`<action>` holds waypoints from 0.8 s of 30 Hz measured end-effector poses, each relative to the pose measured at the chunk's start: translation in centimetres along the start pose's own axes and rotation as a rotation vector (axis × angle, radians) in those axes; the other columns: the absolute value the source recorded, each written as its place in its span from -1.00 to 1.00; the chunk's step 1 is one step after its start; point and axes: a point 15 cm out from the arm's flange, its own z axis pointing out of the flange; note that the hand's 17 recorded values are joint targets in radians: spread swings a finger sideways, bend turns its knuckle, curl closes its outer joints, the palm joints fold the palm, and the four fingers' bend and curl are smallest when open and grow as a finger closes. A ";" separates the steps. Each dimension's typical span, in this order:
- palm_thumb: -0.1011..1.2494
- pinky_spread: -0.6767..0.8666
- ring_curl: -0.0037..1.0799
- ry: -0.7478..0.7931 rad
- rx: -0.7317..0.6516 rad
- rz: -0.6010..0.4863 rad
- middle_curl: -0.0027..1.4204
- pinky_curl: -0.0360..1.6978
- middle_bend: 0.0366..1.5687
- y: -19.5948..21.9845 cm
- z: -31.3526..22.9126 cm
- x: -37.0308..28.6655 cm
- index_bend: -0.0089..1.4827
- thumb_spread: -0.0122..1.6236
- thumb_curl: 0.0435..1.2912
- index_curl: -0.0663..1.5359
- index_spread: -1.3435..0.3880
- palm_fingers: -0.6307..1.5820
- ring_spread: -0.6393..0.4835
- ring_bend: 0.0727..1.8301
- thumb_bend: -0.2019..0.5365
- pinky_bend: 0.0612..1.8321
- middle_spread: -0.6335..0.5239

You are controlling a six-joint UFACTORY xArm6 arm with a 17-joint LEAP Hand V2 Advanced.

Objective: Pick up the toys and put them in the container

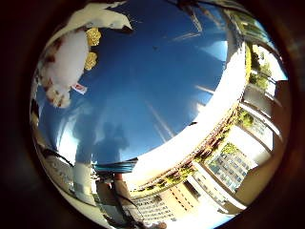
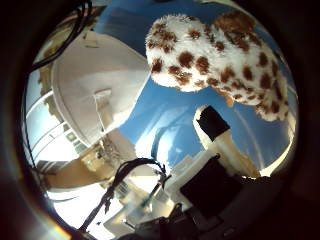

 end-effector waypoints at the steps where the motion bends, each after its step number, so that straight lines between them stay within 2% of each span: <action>1: 0.18 0.40 -0.43 0.010 -0.001 -0.012 -0.45 -0.72 -0.67 -0.3 0.0 -0.3 -0.69 0.41 -0.38 -0.56 0.47 -0.06 0.60 -0.44 -0.50 -0.37 0.12; 3: 0.25 0.40 -0.39 0.044 -0.018 -0.037 -0.38 -0.73 -0.48 -0.3 0.1 -0.4 -0.68 0.38 -0.37 -0.56 0.38 0.28 0.54 -0.32 -0.48 -0.32 0.01; 4: 0.27 0.40 -0.39 0.063 -0.028 -0.047 -0.37 -0.74 -0.47 -0.2 0.1 -0.3 -0.70 0.38 -0.36 -0.56 0.36 0.30 0.53 -0.30 -0.48 -0.31 -0.01; 5: 0.30 0.40 -0.31 0.077 -0.036 -0.056 -0.30 -0.71 -0.33 -0.1 0.1 -0.3 -0.80 0.36 -0.36 -0.58 0.32 0.47 0.49 -0.17 -0.48 -0.22 -0.04; 6: 0.34 0.40 -0.25 0.085 -0.040 -0.063 -0.26 -0.69 -0.26 -0.1 0.1 -0.5 -0.85 0.36 -0.35 -0.61 0.28 0.54 0.46 -0.06 -0.47 -0.15 -0.06; 8: 0.42 0.38 -0.07 0.084 -0.044 -0.066 -0.14 -0.62 -0.09 -0.1 0.3 -0.6 -0.86 0.33 -0.32 -0.65 0.20 0.54 0.36 0.18 -0.47 -0.04 -0.12; 9: 0.46 0.37 0.01 0.084 -0.044 -0.066 -0.08 -0.59 -0.03 -0.1 0.4 -0.6 -0.76 0.32 -0.30 -0.64 0.16 0.56 0.31 0.25 -0.46 0.02 -0.16; 12: 0.58 0.33 0.12 0.086 -0.022 -0.056 0.04 -0.50 0.12 0.1 -0.4 -0.2 -0.71 0.31 -0.23 -0.66 0.05 0.60 0.21 0.35 -0.41 0.25 -0.21; 17: 0.68 0.25 0.24 0.083 -0.001 -0.019 0.22 -0.36 0.27 2.0 -2.7 1.0 -0.57 0.34 -0.11 -0.67 -0.15 0.54 0.10 0.44 -0.38 0.47 -0.28; 21: 0.70 0.18 0.32 0.046 -0.080 -0.004 0.33 -0.27 0.33 5.9 -4.0 0.9 -0.44 0.35 -0.03 -0.65 -0.29 0.48 0.04 0.49 -0.42 0.57 -0.31; 24: 0.70 0.14 0.36 0.029 -0.075 0.013 0.40 -0.22 0.36 9.5 -7.7 1.6 -0.33 0.36 0.02 -0.63 -0.39 0.44 0.00 0.53 -0.46 0.62 -0.33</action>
